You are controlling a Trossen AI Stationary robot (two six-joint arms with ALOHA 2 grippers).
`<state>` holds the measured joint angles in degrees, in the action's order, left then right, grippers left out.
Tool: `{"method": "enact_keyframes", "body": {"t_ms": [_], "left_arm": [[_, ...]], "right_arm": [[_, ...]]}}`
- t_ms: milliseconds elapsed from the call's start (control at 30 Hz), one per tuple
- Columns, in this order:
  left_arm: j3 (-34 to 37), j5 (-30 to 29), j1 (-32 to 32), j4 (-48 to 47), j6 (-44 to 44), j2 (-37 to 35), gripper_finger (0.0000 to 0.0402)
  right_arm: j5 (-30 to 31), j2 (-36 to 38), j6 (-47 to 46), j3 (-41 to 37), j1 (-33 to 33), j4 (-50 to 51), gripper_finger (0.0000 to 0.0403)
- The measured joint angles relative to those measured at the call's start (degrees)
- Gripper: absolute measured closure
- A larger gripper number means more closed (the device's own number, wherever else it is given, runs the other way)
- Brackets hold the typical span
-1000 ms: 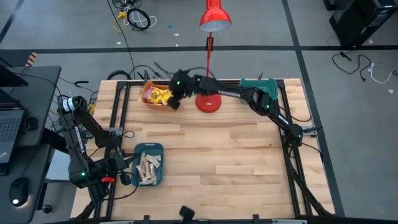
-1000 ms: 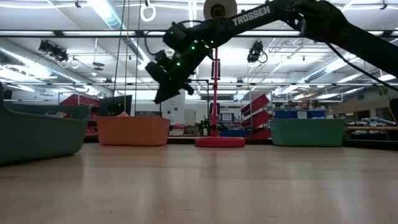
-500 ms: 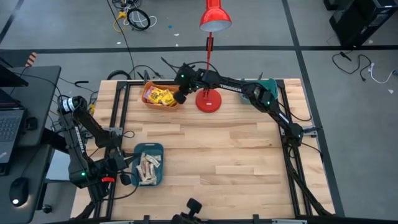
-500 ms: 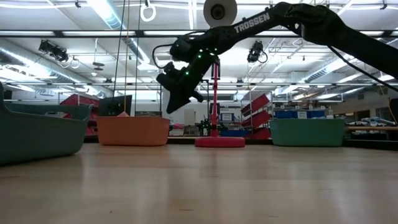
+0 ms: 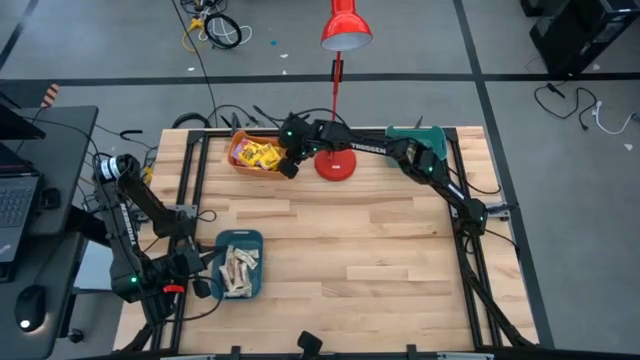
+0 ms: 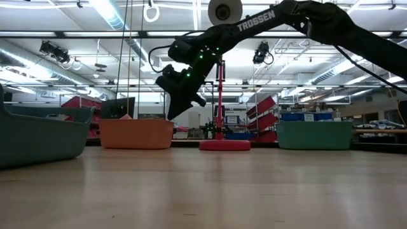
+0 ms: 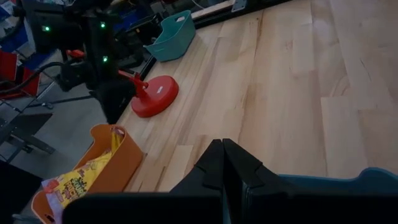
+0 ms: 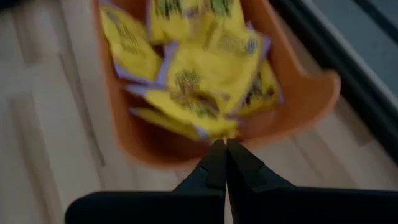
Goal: Sort candy
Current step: Move the orange bin to the right of the blue bin
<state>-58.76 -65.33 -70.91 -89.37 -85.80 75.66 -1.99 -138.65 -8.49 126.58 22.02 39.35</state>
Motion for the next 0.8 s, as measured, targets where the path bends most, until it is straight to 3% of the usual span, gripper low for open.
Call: {"method": "enact_keyframes", "body": {"t_ms": [233,367,800], "left_arm": [[0.00,0.73,-0.02,0.65,0.00,0.00,0.0402],[0.00,0.77,-0.02,0.94,0.00,-0.01,0.0402],[0.00,0.97,-0.01,0.97,0.02,-0.02,0.0402]], "right_arm": [[5.65,0.04,2.33,-0.02,-0.92,-0.47,0.0403],[5.35,0.03,3.05,0.02,-0.68,-3.26,0.0403],[2.28,0.02,-0.42,0.00,-2.21,2.47,0.0403]]}}
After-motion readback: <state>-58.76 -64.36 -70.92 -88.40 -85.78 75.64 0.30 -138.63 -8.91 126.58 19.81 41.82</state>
